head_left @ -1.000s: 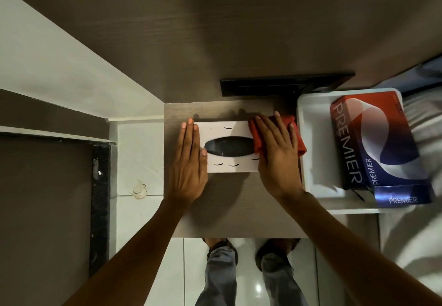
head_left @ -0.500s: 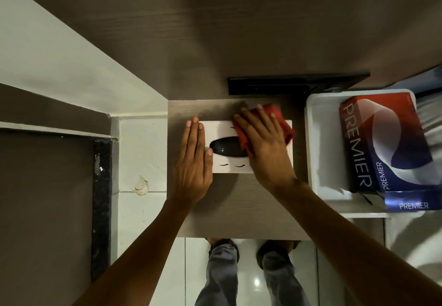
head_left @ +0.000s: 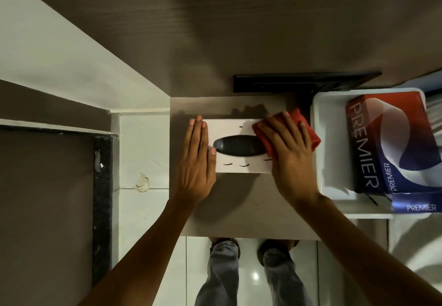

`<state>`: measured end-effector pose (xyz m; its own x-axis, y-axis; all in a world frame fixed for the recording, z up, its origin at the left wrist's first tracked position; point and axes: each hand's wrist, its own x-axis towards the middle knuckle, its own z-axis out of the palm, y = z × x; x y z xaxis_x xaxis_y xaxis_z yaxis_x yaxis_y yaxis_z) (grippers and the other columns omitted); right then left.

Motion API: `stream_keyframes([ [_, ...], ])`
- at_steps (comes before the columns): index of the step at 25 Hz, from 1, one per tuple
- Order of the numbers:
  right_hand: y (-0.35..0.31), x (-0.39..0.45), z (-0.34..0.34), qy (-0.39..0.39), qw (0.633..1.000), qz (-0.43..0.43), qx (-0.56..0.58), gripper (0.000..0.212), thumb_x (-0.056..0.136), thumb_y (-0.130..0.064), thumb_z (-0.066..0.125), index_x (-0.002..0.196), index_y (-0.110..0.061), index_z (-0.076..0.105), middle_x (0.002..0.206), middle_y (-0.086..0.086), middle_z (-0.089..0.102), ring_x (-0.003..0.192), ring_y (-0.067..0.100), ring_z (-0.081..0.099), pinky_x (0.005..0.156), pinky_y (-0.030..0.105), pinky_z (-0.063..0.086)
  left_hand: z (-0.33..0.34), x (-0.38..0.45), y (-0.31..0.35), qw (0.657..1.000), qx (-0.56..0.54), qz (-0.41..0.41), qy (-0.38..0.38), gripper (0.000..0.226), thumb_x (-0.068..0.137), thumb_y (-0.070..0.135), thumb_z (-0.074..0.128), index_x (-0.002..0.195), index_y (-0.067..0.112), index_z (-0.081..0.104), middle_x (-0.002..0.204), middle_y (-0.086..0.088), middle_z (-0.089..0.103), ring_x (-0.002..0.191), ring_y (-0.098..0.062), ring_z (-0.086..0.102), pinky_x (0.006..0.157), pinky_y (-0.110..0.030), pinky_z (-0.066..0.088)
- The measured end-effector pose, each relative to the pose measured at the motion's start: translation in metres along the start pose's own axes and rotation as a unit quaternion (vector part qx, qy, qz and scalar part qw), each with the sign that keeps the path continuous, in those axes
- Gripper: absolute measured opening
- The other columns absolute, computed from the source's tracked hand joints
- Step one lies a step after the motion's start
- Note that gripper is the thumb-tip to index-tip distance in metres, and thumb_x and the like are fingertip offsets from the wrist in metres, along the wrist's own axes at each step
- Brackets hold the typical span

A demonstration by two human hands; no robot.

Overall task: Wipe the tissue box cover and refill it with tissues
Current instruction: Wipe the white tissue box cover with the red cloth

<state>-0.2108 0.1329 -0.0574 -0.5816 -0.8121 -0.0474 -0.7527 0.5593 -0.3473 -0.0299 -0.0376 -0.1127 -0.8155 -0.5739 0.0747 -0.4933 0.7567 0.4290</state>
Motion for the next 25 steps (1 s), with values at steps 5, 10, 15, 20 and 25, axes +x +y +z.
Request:
stream_keyframes([
  [5,-0.044,0.050,0.015,-0.062,0.992,-0.103,0.029,0.067,0.093,-0.023,0.067,0.155,-0.023,0.041,0.163,0.003,0.040,0.157,0.025,0.021,0.127,0.057,0.013,0.003,-0.001,-0.001,1.000,0.007,0.018,0.022,0.058,0.115,0.023,0.034,0.167,-0.001,0.025,0.180,-0.013,0.018,0.168,-0.032,0.017,0.137,-0.043,0.021],
  [10,-0.003,0.013,0.001,-0.039,0.992,-0.120,-0.028,0.075,0.092,-0.018,0.064,0.159,-0.027,0.032,0.168,0.000,0.028,0.159,0.022,0.012,0.126,0.059,0.013,0.002,-0.001,-0.003,1.000,-0.010,0.022,0.009,0.061,0.115,0.025,0.033,0.169,0.002,0.019,0.181,-0.010,0.013,0.168,-0.032,0.014,0.136,-0.045,0.023],
  [15,-0.031,0.032,0.007,-0.032,0.999,-0.018,0.004,0.061,0.095,-0.025,0.054,0.154,-0.027,0.040,0.163,0.000,0.038,0.158,0.023,0.018,0.125,0.060,0.012,0.004,-0.002,-0.004,1.000,-0.015,0.012,0.013,0.060,0.115,0.025,0.034,0.169,0.002,0.021,0.180,-0.010,0.015,0.168,-0.032,0.015,0.134,-0.050,0.028],
  [20,-0.038,0.034,0.003,-0.068,0.990,-0.123,-0.010,0.064,0.094,-0.021,0.054,0.156,-0.028,0.039,0.164,0.001,0.037,0.158,0.023,0.017,0.125,0.060,0.013,0.001,-0.001,-0.003,1.000,0.000,0.016,0.009,0.059,0.116,0.025,0.033,0.168,-0.001,0.022,0.180,-0.013,0.016,0.168,-0.033,0.014,0.136,-0.047,0.024],
  [25,0.007,-0.022,-0.012,0.006,0.999,0.037,0.020,0.065,0.097,-0.012,0.055,0.157,-0.026,0.037,0.167,-0.001,0.030,0.159,0.022,0.011,0.124,0.061,0.016,-0.006,0.001,0.005,0.998,0.018,-0.044,-0.042,0.064,0.116,0.039,0.020,0.170,0.006,0.017,0.182,-0.006,0.009,0.170,-0.024,0.006,0.138,-0.038,0.015],
])
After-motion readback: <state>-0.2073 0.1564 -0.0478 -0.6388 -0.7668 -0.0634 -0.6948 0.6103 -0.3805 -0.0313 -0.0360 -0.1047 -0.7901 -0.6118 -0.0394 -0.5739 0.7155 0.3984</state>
